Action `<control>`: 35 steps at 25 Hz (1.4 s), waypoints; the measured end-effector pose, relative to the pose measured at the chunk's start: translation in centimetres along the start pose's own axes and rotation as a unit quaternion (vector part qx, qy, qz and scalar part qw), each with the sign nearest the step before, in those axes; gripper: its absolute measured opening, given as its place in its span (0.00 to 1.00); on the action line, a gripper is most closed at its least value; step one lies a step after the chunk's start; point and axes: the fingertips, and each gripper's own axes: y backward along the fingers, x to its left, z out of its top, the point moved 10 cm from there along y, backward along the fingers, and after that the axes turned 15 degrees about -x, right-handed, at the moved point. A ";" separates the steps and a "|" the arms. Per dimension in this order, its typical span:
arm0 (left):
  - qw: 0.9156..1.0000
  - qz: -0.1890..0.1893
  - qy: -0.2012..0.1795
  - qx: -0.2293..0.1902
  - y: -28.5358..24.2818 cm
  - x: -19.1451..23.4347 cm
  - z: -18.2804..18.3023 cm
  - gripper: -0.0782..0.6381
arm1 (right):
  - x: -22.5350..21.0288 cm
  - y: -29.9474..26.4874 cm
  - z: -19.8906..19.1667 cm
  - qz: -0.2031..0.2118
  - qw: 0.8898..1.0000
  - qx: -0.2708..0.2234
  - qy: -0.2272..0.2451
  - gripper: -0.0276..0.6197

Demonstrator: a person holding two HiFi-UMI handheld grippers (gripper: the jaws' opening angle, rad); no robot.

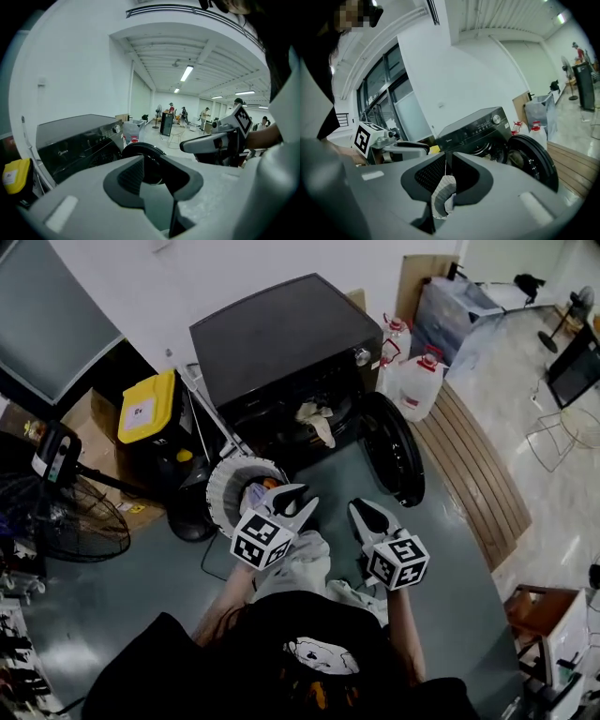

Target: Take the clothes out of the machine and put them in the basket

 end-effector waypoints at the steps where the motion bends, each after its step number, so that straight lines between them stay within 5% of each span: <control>1: 1.000 -0.007 0.001 0.007 -0.7 0.9 -0.1 0.26 | -0.6 -0.9 -0.1 -0.008 1.000 0.004 0.002 0.13; 20: 0.990 -0.113 -0.018 0.088 -10.6 17.3 -3.4 0.26 | -11.1 -19.2 -6.0 -0.126 0.989 0.064 0.029 0.15; 35: 0.985 -0.115 -0.016 0.123 -15.8 20.4 -9.4 0.26 | -19.8 -25.5 -15.6 -0.110 0.982 0.146 0.053 0.21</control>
